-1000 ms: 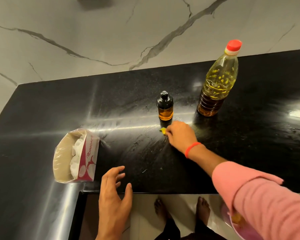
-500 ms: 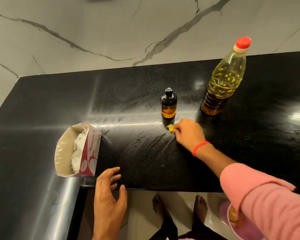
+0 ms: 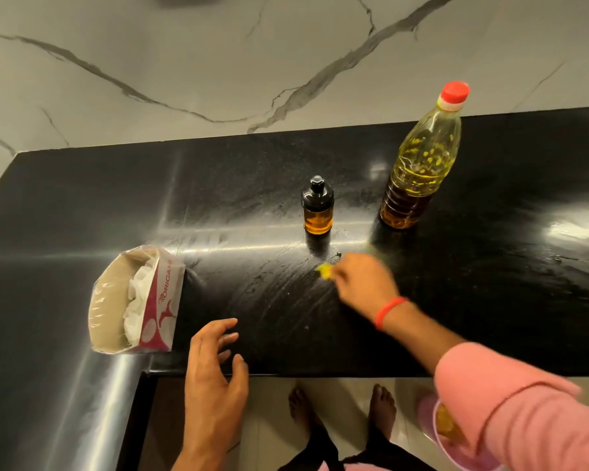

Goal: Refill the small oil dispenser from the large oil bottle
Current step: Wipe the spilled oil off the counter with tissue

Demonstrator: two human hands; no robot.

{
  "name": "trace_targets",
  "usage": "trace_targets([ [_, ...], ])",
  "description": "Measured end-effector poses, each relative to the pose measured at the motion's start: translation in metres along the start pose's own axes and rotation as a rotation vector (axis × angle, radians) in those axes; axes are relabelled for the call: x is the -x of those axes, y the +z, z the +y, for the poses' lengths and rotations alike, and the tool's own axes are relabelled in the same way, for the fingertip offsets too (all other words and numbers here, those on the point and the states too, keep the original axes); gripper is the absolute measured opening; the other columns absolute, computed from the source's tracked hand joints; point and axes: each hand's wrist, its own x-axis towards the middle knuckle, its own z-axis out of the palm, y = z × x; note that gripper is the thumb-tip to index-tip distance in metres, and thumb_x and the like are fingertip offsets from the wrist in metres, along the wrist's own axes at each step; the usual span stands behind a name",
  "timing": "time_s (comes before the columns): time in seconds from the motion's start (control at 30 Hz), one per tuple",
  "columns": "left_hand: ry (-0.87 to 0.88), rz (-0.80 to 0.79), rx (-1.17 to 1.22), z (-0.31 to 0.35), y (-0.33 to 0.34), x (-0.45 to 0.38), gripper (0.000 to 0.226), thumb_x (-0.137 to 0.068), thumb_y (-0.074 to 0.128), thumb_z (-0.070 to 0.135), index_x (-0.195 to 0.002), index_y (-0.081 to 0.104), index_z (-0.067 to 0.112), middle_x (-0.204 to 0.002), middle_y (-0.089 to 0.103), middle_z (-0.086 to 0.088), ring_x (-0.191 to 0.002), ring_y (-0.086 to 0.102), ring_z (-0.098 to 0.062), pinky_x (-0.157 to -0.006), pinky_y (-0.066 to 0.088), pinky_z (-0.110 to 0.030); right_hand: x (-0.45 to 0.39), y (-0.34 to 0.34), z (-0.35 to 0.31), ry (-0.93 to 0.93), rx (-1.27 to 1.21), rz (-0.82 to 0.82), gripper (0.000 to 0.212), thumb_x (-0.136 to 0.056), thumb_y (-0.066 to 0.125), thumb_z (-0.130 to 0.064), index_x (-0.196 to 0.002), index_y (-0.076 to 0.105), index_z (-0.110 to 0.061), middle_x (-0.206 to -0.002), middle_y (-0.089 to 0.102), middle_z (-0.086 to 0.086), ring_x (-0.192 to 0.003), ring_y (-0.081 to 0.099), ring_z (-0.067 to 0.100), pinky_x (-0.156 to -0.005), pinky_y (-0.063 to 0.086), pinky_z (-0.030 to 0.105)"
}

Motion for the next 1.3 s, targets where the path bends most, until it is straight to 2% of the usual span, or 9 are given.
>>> trace_targets([
  [0.17, 0.034, -0.028, -0.029, 0.007, 0.011, -0.006, 0.064, -0.085, 0.065, -0.013, -0.129, 0.056, 0.032, -0.13, 0.051, 0.011, -0.119, 0.059, -0.006, -0.094, 0.052, -0.027, -0.008, -0.009, 0.015, 0.235, -0.064, 0.129, 0.023, -0.097, 0.056, -0.024, -0.105, 0.078, -0.017, -0.105, 0.07, 0.011, -0.098, 0.067, 0.034, -0.083, 0.055, 0.039],
  [0.37, 0.086, -0.105, -0.083, 0.015, 0.031, -0.035, 0.059, -0.085, 0.063, -0.011, -0.132, 0.057, 0.023, -0.13, 0.052, 0.003, -0.12, 0.055, -0.001, -0.099, 0.049, -0.023, 0.066, 0.036, -0.076, -0.321, -0.095, -0.145, 0.021, -0.093, 0.055, -0.019, -0.105, 0.071, -0.013, -0.106, 0.061, 0.01, -0.103, 0.06, 0.033, -0.078, 0.052, 0.044],
  [0.43, 0.098, -0.124, -0.109, 0.017, 0.034, -0.044, 0.057, -0.086, 0.062, -0.009, -0.132, 0.057, 0.024, -0.131, 0.051, 0.002, -0.121, 0.055, -0.002, -0.099, 0.045, -0.015, 0.075, 0.035, -0.067, -0.369, -0.097, -0.164, 0.022, -0.093, 0.054, -0.021, -0.104, 0.07, -0.013, -0.106, 0.06, 0.009, -0.104, 0.059, 0.033, -0.078, 0.053, 0.045],
  [0.53, 0.118, -0.12, -0.124, 0.019, 0.034, -0.053, 0.055, -0.088, 0.061, -0.008, -0.132, 0.057, 0.026, -0.13, 0.051, 0.003, -0.121, 0.055, -0.003, -0.096, 0.039, -0.003, 0.061, 0.023, -0.009, -0.203, -0.027, -0.057, 0.024, -0.097, 0.051, -0.024, -0.099, 0.071, -0.012, -0.105, 0.063, 0.008, -0.104, 0.06, 0.032, -0.083, 0.051, 0.044],
  [0.67, 0.105, -0.087, -0.097, 0.019, 0.026, -0.052, 0.054, -0.09, 0.062, -0.007, -0.131, 0.056, 0.028, -0.13, 0.051, 0.004, -0.122, 0.054, -0.004, -0.098, 0.045, -0.016, 0.032, -0.011, 0.086, 0.254, -0.035, 0.156, 0.018, -0.094, 0.064, -0.026, -0.098, 0.079, -0.017, -0.098, 0.069, 0.01, -0.094, 0.067, 0.036, -0.077, 0.053, 0.04],
  [0.8, 0.081, -0.058, -0.066, 0.015, 0.018, -0.044, 0.056, -0.089, 0.062, -0.009, -0.129, 0.056, 0.031, -0.129, 0.052, 0.004, -0.123, 0.055, -0.004, -0.103, 0.046, -0.027, 0.004, -0.015, 0.076, 0.44, -0.133, 0.233, 0.014, -0.091, 0.068, -0.022, -0.098, 0.08, -0.019, -0.097, 0.074, 0.013, -0.093, 0.069, 0.039, -0.074, 0.054, 0.039],
  [0.9, 0.083, -0.045, -0.054, 0.016, 0.014, -0.041, 0.058, -0.089, 0.061, -0.01, -0.129, 0.056, 0.031, -0.129, 0.052, 0.005, -0.123, 0.054, -0.002, -0.102, 0.046, -0.026, -0.017, -0.002, 0.018, 0.313, -0.178, 0.171, 0.018, -0.094, 0.062, -0.022, -0.101, 0.078, -0.015, -0.101, 0.072, 0.012, -0.095, 0.068, 0.036, -0.076, 0.054, 0.037],
  [1.13, 0.087, 0.008, -0.034, 0.014, 0.012, -0.05, 0.068, -0.082, 0.055, -0.022, -0.129, 0.057, 0.026, -0.13, 0.053, 0.004, -0.121, 0.054, 0.004, -0.099, 0.047, -0.027, 0.021, 0.037, -0.123, -0.325, -0.139, -0.148, 0.016, -0.089, 0.066, -0.016, -0.1, 0.072, -0.006, -0.101, 0.066, 0.016, -0.097, 0.065, 0.04, -0.072, 0.055, 0.044],
  [1.3, 0.119, -0.019, -0.042, 0.013, 0.017, -0.058, 0.067, -0.083, 0.056, -0.02, -0.129, 0.057, 0.029, -0.129, 0.052, 0.009, -0.12, 0.054, 0.005, -0.099, 0.05, -0.022, 0.025, 0.025, -0.051, -0.134, -0.13, -0.037, 0.019, -0.091, 0.062, -0.021, -0.094, 0.073, -0.006, -0.098, 0.065, 0.013, -0.096, 0.065, 0.038, -0.073, 0.053, 0.041],
])
